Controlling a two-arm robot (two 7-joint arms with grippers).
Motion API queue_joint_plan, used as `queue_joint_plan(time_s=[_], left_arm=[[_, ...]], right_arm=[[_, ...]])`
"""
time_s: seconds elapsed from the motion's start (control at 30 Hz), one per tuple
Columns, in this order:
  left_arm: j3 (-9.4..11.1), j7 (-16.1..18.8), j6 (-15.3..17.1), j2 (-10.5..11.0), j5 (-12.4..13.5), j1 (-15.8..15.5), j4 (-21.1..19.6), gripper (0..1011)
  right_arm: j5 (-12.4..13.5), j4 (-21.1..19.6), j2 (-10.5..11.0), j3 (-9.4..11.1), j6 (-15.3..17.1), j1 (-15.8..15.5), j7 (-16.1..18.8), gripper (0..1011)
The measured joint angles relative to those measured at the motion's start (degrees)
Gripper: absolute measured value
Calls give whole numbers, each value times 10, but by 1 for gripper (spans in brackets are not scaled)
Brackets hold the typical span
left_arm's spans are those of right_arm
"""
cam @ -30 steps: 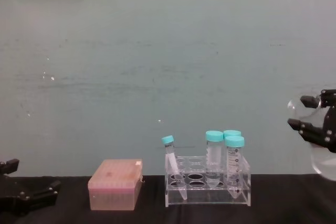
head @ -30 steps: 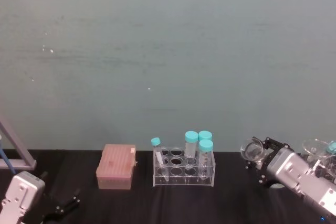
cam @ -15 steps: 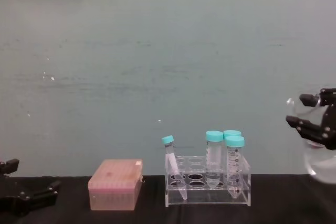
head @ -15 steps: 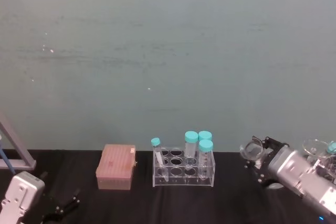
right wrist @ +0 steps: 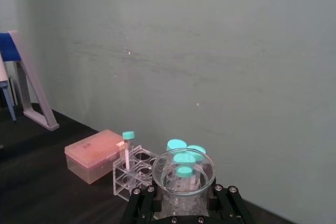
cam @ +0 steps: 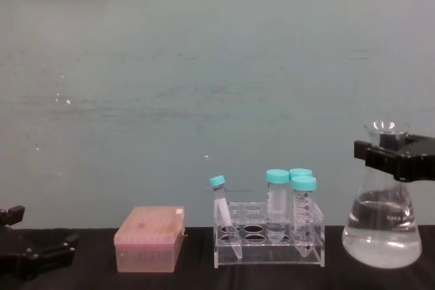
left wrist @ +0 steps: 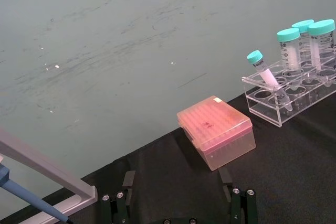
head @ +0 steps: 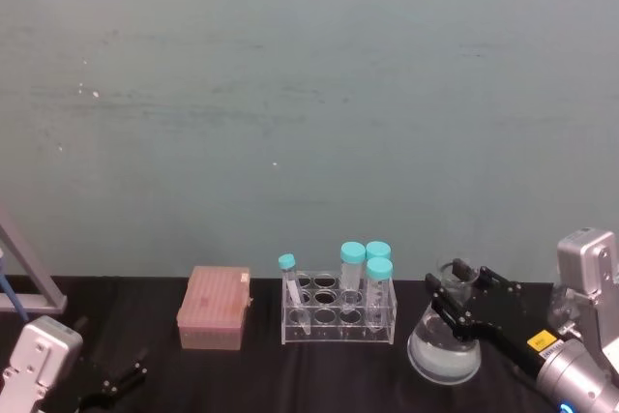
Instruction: Pick up the beaker with the right gripper, shake it three times, and then put it down.
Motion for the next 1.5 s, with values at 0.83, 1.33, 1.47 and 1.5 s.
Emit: queue_joint_plan(time_s=[0.83,1.33,1.47,1.5], left_arm=[[0,0,0,0,0,0,0,1000],[0,0,0,0,0,0,0,1000],[0,0,0,0,0,0,0,1000],[0,0,0,0,0,0,0,1000]], right_arm=[[0,-3,-6,1,28,-6,-5,451],[21,-3,-12,7,32,-8,2,450],[95,-4,-38,30,55,-20,16,450],[140,-7,-56,45,76,-27,20,450]])
